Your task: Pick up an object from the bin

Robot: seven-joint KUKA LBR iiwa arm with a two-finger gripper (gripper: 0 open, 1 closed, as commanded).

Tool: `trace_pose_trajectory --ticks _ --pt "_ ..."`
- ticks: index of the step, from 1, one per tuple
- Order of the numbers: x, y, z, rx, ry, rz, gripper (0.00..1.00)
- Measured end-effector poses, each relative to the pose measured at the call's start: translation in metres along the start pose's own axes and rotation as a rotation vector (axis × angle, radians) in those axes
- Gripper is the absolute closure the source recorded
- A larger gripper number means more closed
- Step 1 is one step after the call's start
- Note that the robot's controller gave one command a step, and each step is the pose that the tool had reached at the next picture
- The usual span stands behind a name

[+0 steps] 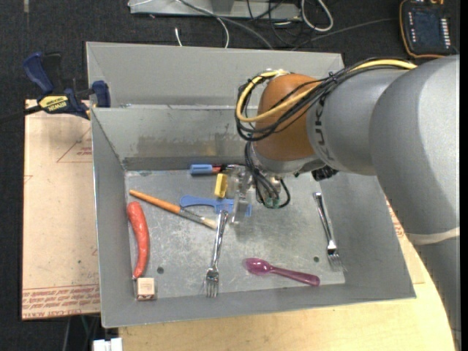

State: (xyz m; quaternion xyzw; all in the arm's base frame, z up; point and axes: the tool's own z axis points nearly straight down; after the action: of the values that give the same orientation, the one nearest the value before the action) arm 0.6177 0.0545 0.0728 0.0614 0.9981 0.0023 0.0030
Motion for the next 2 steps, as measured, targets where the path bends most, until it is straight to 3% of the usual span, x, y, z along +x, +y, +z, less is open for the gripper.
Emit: trace_pose_trajectory --ticks 1,2 --pt "-0.004 -0.005 -0.037 -0.002 -0.006 -0.030 1.00" --pt "0.003 -0.013 -0.019 0.000 0.002 0.187 1.00"
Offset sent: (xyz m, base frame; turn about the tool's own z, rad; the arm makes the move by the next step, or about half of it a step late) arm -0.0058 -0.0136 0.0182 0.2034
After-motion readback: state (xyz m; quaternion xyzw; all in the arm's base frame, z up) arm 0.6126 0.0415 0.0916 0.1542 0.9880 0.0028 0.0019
